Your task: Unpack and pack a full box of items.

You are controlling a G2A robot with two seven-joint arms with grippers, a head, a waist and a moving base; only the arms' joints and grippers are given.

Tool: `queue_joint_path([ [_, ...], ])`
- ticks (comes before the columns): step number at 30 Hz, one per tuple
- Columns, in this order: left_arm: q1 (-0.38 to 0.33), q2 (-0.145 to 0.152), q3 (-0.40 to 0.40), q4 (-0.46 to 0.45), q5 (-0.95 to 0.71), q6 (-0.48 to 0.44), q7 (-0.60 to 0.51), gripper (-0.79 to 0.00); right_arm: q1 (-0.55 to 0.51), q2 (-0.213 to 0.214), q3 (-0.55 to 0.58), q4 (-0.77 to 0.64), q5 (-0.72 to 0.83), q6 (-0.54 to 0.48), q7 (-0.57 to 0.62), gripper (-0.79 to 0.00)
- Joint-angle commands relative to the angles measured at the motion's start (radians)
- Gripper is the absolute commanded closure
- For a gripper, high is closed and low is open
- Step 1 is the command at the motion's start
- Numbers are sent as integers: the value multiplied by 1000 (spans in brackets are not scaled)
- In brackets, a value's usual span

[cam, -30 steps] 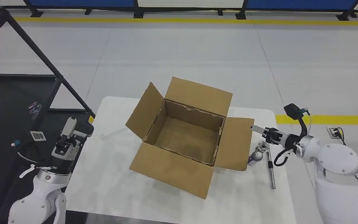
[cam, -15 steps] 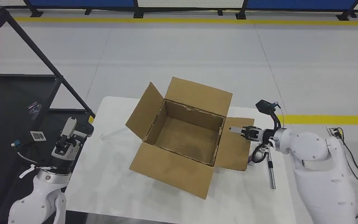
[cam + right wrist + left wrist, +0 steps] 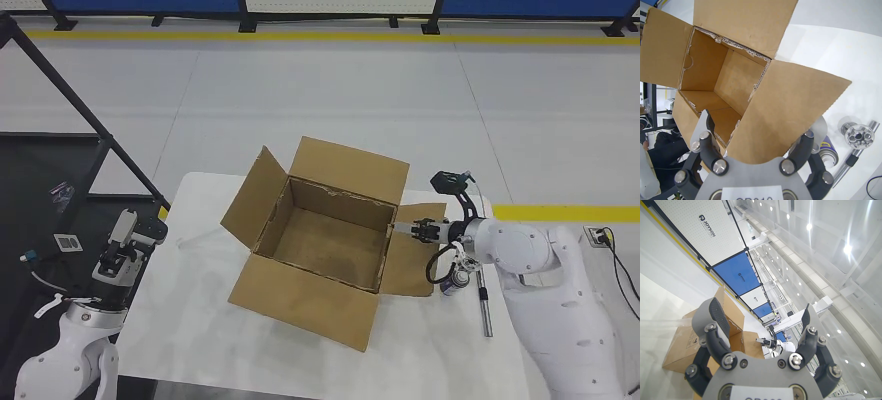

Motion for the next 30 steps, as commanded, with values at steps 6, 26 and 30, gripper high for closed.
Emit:
queue_joint_path([
  [6,0,0,0,0,0,0,0,-785,65,-1,-42,70,28,-98,-12,-785],
  [26,134,44,-41,58,227,14,-400,-785,-75,45,138,-72,43,-96,-175,-785],
  [30,134,44,-41,58,227,14,-400,-785,-85,47,145,-83,45,-88,-170,-785],
])
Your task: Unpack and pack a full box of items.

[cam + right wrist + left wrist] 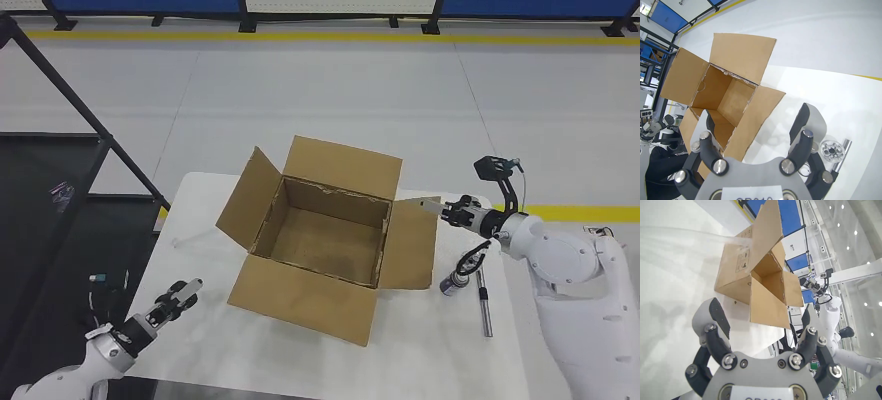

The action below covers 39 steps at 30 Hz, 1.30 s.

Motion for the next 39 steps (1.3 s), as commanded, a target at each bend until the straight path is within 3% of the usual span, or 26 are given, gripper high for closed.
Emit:
queue_joint_path([
  [1,0,0,0,0,1,0,1,-785,1,0,-1,1,0,-1,0,-785],
  [10,-6,1,17,9,-43,14,-23,-785,1,0,-1,1,0,-1,0,-785],
  [17,-77,7,135,159,34,61,-48,-785,1,0,-1,1,0,-1,0,-785],
  [21,-110,1,197,226,-43,61,-19,-785,1,0,-1,1,0,-1,0,-785],
  [24,-126,-2,224,259,-112,45,-3,-699,1,0,-1,1,0,-1,0,-785],
  [26,-132,-3,232,271,-145,35,2,-526,1,0,-1,1,0,-1,0,-785],
  [28,-134,-2,238,275,-161,32,1,-477,1,0,-1,1,0,-1,0,-785],
  [30,-135,-1,243,274,-166,28,4,-369,1,0,-1,1,0,-1,0,-785],
  [35,-121,3,256,264,-169,10,7,-215,1,0,-1,1,0,-1,0,-785],
  [39,-104,7,257,249,-172,-2,12,-166,1,0,-1,1,0,-1,0,-785],
])
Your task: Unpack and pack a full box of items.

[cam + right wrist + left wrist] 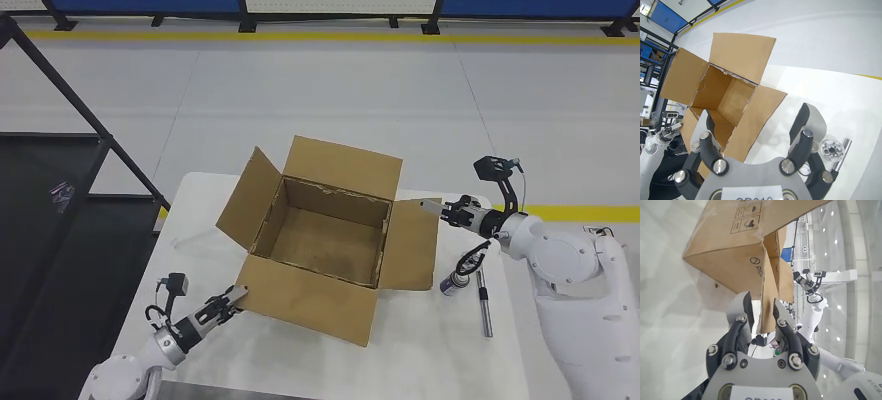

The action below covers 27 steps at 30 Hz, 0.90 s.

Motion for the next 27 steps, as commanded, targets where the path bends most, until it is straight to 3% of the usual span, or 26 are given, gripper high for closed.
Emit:
queue_joint_path([
  [1,8,2,-2,-8,-4,-5,4,-166,0,0,0,0,0,0,0,-785],
  [15,73,14,-14,-46,-50,-33,13,-139,0,0,0,0,0,0,0,-785],
  [16,77,15,-14,-49,-52,-33,15,-123,0,0,0,0,0,0,0,-785],
  [18,85,16,-16,-55,-59,-39,20,0,0,0,0,0,0,0,0,-785],
  [27,110,23,-18,-65,-76,-53,27,0,0,0,0,0,0,0,0,-785],
])
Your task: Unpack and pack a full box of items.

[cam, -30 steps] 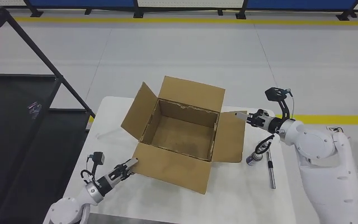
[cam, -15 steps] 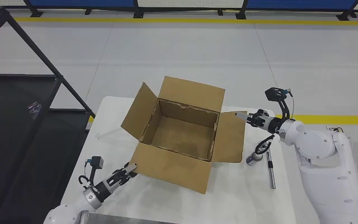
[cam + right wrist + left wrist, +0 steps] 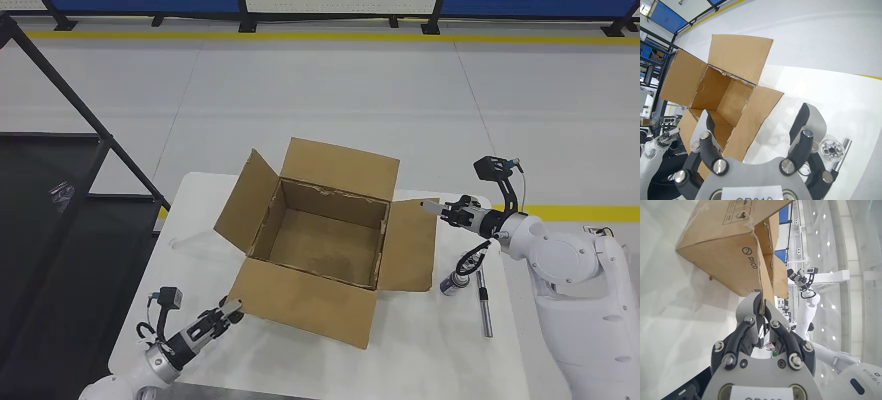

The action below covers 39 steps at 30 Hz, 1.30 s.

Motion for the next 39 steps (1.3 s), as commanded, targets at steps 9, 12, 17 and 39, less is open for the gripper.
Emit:
queue_joint_path([
  [9,39,7,-2,-16,-25,-17,6,0,0,0,0,0,0,0,0,-785],
  [12,56,9,-7,-23,-29,-25,9,0,0,0,0,0,0,0,0,-785],
  [17,92,14,-24,-41,-36,-45,7,0,0,0,0,0,0,0,0,-785],
  [39,139,31,-9,-74,-23,-54,-44,-129,-36,6,1,-62,-35,-1,-28,-785],
])
